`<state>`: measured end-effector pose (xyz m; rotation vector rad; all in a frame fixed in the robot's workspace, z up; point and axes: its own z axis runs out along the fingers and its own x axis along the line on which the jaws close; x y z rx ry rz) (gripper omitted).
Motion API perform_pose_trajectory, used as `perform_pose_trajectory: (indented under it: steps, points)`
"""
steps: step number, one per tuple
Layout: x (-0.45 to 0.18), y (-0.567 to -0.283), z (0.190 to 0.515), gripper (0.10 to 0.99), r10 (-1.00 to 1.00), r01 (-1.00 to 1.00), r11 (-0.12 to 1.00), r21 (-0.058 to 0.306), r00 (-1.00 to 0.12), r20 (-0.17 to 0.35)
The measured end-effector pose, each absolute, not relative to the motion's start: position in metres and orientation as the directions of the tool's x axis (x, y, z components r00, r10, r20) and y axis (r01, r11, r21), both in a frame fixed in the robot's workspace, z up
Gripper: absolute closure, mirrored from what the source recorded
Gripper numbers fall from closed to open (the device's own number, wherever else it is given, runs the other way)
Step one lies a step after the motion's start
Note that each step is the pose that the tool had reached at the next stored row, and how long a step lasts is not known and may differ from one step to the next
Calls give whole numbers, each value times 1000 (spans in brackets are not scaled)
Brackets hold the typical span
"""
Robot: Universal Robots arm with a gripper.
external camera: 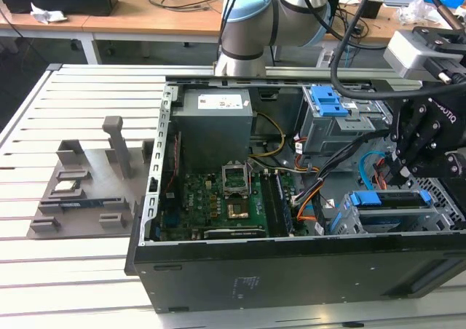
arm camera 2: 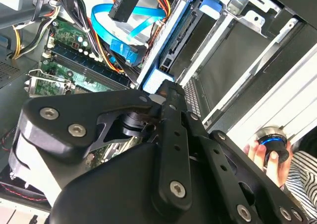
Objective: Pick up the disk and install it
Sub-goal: 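Insert the disk into the insertion slot, then insert the first disk wire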
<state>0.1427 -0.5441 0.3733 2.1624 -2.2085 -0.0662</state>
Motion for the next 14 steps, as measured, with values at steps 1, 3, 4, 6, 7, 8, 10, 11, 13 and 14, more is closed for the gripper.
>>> perform_pose_trajectory:
  steps: [1,3,4,6,7,8,10,11,13,14]
  points:
    - [143,-544,373,980,-1000,-998,21,66,-21,6]
    - [143,-544,373,980,-1000,-998,21,66,-21,6]
    - [143,-544,373,980,-1000,-998,21,66,-21,6]
    - [145,-544,373,980,-1000,-998,21,66,-21,6]
    - [147,-544,373,980,-1000,-998,21,66,-21,6]
    - [148,-544,373,980,-1000,-998,21,66,-21,6]
    - [150,-544,373,980,-1000,-998,21,66,-21,6]
    - [151,-544,373,980,-1000,-998,21,66,-21,6]
    - [155,-544,373,980,-1000,-998,21,66,-21,6]
    - [157,-544,373,980,-1000,-998,21,66,-21,6]
